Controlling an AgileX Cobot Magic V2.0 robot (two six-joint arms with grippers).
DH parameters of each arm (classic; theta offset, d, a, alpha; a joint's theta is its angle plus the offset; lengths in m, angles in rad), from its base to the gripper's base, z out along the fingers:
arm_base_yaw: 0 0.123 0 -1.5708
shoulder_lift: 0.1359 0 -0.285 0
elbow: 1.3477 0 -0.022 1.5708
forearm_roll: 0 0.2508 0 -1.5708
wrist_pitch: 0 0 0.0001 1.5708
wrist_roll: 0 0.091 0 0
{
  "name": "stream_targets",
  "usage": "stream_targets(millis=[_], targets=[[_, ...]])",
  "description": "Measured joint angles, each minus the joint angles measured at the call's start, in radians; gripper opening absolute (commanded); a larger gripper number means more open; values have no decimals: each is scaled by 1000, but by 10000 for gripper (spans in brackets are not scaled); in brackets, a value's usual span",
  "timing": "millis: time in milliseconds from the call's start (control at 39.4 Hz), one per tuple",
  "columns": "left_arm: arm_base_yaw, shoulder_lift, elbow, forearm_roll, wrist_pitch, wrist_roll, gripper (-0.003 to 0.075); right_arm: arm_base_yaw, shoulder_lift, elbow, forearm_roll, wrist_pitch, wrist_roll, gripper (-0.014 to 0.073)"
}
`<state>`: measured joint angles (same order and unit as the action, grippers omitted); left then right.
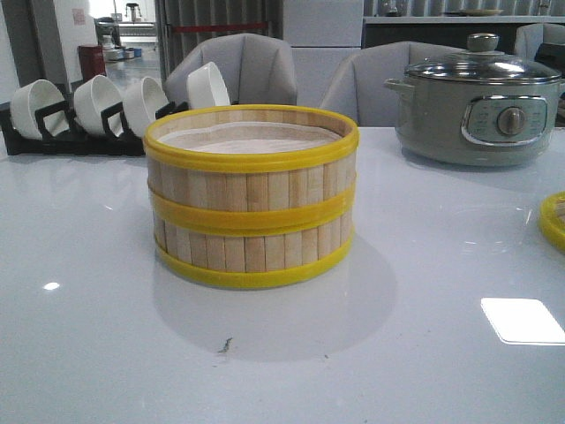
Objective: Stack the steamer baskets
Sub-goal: 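Grasp the lid's centre knob with the right gripper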
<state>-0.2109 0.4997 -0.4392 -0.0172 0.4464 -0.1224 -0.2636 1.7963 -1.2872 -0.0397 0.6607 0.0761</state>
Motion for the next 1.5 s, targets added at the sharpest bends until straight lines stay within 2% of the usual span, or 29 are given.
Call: stream_targets(millis=[407, 686, 1372, 1448, 1499], targets=[[0, 0, 0, 0, 0, 0, 87, -12, 71, -31, -6, -18, 0, 390], [0, 0, 0, 0, 0, 0, 87, -24, 82, -31, -6, -48, 0, 290], [0, 0, 0, 0, 0, 0, 87, -24, 123, -39, -6, -68, 0, 285], [0, 0, 0, 0, 0, 0, 86, -24, 123, -40, -6, -68, 0, 245], [0, 0, 0, 0, 0, 0, 86, -24, 123, -40, -6, -69, 0, 176]])
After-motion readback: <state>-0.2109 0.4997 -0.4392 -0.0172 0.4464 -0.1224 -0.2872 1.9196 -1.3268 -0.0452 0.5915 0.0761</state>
